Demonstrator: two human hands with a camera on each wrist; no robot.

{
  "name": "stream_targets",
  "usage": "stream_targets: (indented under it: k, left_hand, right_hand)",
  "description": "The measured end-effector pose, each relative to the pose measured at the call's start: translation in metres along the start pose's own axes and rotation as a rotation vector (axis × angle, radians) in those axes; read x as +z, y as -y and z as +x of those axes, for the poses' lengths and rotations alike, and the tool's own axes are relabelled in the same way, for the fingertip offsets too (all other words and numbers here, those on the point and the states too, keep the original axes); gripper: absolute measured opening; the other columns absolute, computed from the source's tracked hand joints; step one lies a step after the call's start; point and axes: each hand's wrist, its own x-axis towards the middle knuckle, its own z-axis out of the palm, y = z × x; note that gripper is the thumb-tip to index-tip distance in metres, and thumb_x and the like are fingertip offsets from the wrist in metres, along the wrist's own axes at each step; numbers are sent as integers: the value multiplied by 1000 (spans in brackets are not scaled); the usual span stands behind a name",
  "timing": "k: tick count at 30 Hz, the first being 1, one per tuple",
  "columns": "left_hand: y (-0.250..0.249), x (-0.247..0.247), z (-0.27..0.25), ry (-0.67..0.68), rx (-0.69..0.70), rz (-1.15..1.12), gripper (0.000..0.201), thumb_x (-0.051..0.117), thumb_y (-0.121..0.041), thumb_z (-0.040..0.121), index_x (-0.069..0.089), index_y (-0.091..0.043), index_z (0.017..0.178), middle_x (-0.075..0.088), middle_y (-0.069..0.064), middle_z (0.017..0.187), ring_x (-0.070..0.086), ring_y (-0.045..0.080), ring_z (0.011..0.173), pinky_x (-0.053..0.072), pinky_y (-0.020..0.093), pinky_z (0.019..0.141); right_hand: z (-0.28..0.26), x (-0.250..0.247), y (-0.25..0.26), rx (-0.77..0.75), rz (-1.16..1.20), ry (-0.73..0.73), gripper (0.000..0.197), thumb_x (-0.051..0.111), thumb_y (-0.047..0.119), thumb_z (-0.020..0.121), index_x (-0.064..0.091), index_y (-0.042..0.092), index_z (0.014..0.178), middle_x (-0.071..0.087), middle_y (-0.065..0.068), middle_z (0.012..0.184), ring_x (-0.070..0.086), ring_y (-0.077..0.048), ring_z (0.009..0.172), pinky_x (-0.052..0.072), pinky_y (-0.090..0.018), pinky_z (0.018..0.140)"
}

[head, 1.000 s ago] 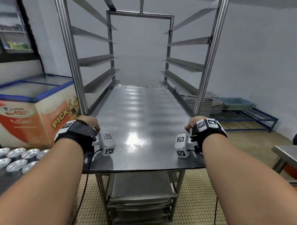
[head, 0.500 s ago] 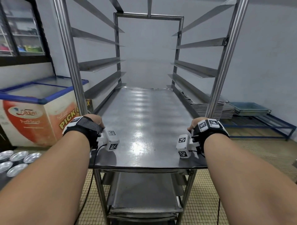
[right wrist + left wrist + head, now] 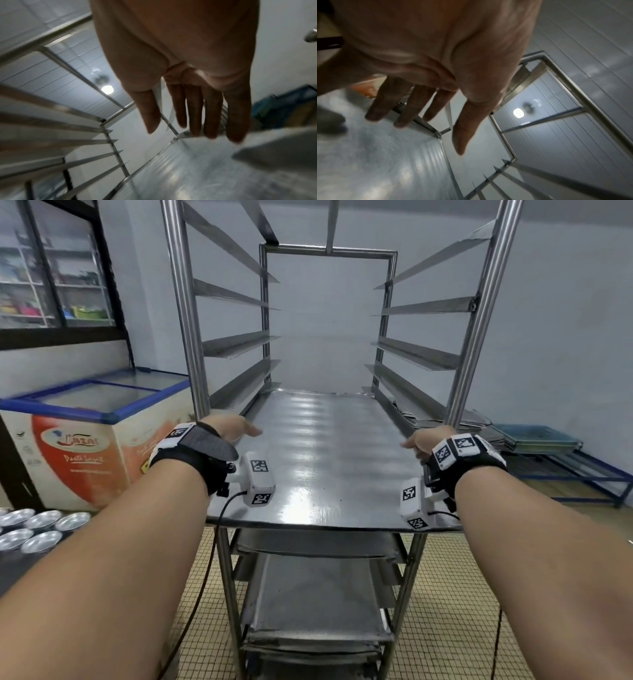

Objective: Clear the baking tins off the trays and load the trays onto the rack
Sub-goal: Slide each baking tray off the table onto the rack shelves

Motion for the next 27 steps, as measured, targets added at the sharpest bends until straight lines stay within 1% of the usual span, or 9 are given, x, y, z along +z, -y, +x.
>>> stream_targets:
  k: [5, 8, 10, 12, 14, 17, 19, 24, 27]
  left_hand:
    - [18, 4, -44, 190, 124, 133, 77, 77, -50, 81, 53, -5, 139, 66, 10, 124, 66, 31, 106, 50, 42, 99]
    - [36, 12, -65, 244, 259, 369, 77, 78, -63, 72, 65, -10, 126, 68, 5, 123, 65, 25, 106, 49, 38, 99]
    - [48, 19, -80, 287, 341, 444, 85, 81, -66, 65, 64, -13, 130, 66, 4, 128, 62, 23, 116, 47, 34, 100]
    - [61, 25, -91, 269, 421, 481, 91, 86, -60, 63, 58, -16, 138, 63, 0, 133, 59, 18, 121, 46, 27, 95]
    - [72, 29, -95, 183, 512, 540, 83, 87, -49, 69, 57, -16, 139, 64, -1, 130, 60, 15, 117, 42, 21, 86]
    - [84, 36, -93, 61, 630, 588, 43, 81, -26, 81, 70, -19, 122, 68, -1, 118, 63, 15, 102, 41, 19, 79]
    - [90, 40, -88, 14, 667, 597, 30, 75, -18, 83, 74, -22, 114, 70, -2, 113, 64, 15, 97, 42, 20, 78]
    - [99, 46, -75, -21, 681, 572, 31, 70, -12, 83, 75, -23, 111, 70, -2, 112, 66, 18, 100, 47, 23, 84]
    - [100, 50, -64, -57, 685, 548, 33, 71, -11, 83, 75, -22, 113, 70, -1, 113, 65, 19, 101, 48, 24, 87]
  right_hand:
    - [-72, -6, -1, -139, -102, 105, 54, 83, 32, 77, 61, 0, 114, 72, -7, 94, 68, -24, 82, 57, -36, 63]
    - [-110, -6, -10, -275, -289, 186, 48, 80, 46, 77, 73, 7, 103, 74, -2, 100, 69, -20, 91, 60, -38, 77]
    - [-136, -3, -21, -358, -373, 243, 43, 74, 54, 79, 78, 16, 100, 73, 2, 94, 66, -15, 84, 54, -30, 72]
    - [-161, 1, -33, -435, -421, 279, 52, 69, 68, 75, 78, 22, 98, 71, 7, 89, 62, -8, 77, 46, -24, 67]
    - [-174, 7, -45, -489, -461, 269, 63, 71, 74, 66, 74, 24, 105, 69, 12, 99, 63, -6, 91, 49, -26, 77]
    - [-176, 15, -59, -581, -557, 153, 68, 82, 60, 65, 70, 23, 119, 68, 8, 114, 61, -13, 108, 48, -31, 97]
    - [-171, 22, -66, -637, -628, 60, 58, 84, 47, 71, 69, 22, 121, 70, 5, 117, 63, -13, 109, 47, -29, 100]
    - [-155, 37, -76, -720, -669, -54, 14, 71, 19, 83, 74, 19, 96, 72, 2, 95, 67, -19, 91, 54, -34, 86]
    - [-143, 47, -75, -748, -696, -90, 9, 64, 15, 85, 72, 17, 88, 72, 1, 89, 67, -21, 84, 55, -32, 79]
